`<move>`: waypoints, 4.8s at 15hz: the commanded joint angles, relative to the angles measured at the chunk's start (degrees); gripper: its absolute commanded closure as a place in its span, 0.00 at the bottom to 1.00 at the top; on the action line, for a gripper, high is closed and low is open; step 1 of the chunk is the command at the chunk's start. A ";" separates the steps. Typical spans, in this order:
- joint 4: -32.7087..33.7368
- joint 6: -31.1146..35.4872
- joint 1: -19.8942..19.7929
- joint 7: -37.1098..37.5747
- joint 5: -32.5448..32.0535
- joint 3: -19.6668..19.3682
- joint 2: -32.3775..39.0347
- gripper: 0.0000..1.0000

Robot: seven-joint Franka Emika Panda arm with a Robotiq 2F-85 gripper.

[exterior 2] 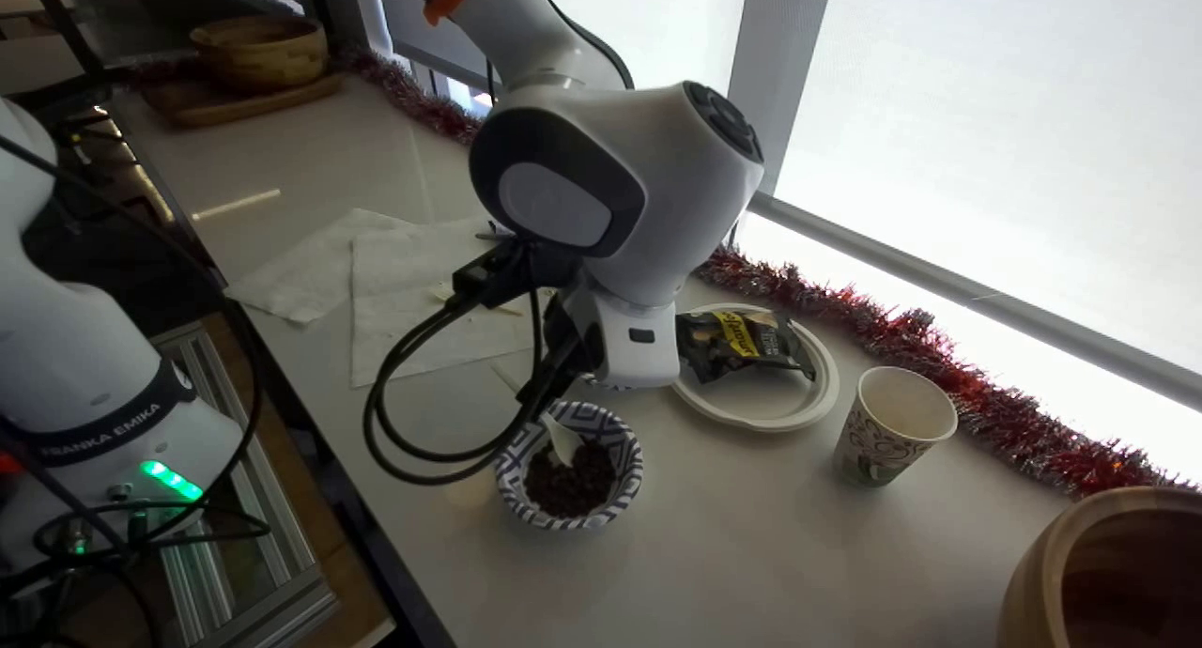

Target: Use the spoon to transfer some contents from the closest bowl to the right cup

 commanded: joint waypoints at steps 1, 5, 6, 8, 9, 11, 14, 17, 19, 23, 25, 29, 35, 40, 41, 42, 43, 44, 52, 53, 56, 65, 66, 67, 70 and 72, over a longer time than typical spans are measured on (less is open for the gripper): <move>-3.01 3.69 0.69 2.25 -1.85 -0.59 -2.76 0.97; -4.36 7.43 0.85 4.00 -2.89 -0.75 -3.76 0.97; -4.70 8.27 0.91 4.52 -3.39 -0.80 -3.98 0.97; -5.45 10.19 1.02 5.90 -4.63 -0.97 -4.27 0.97; -5.74 10.97 1.07 6.75 -5.40 -1.09 -4.43 0.97; -6.41 12.59 1.17 8.47 -7.09 -1.39 -4.65 0.97; -7.58 15.21 1.40 11.11 -9.30 -1.86 -4.98 0.97; -9.28 17.07 1.76 13.29 -11.46 -2.20 -6.22 0.97; -10.74 18.43 1.99 14.97 -13.32 -2.37 -7.72 0.97; -14.03 21.94 2.02 18.45 -18.33 -2.19 -11.35 0.97; -15.55 23.27 1.67 19.91 -21.01 -1.78 -13.41 0.97; -18.63 25.26 0.59 23.31 -27.38 -0.54 -17.47 0.97; -20.79 31.81 -1.91 27.10 -39.42 2.87 -21.59 0.97; -18.10 32.45 -2.34 21.65 -41.79 5.61 -22.45 0.97; -16.58 30.62 -1.60 18.64 -38.49 5.68 -22.00 0.97; -15.18 31.52 -1.60 17.48 -37.30 5.77 -21.40 0.97; -17.20 32.29 -2.57 20.59 -39.13 6.44 -21.21 0.87; -16.34 32.29 -2.54 19.55 -38.67 6.54 -21.20 0.87; -12.88 33.45 -1.17 13.24 -35.72 6.50 -19.31 0.97; -11.75 34.00 -0.87 10.89 -34.82 6.43 -18.26 0.97; -7.14 32.52 0.12 2.40 -29.13 5.96 -14.63 0.97; 9.21 30.58 -0.44 -9.04 -23.76 1.84 -1.63 0.97; 10.94 30.34 -0.39 -9.31 -23.89 1.37 -0.23 0.97; 12.84 29.93 -0.39 -9.68 -23.73 1.01 1.38 0.97; 17.65 28.73 -0.32 -10.26 -24.15 -0.03 5.28 0.97; 20.27 28.70 0.15 -9.98 -25.56 -0.91 7.65 0.97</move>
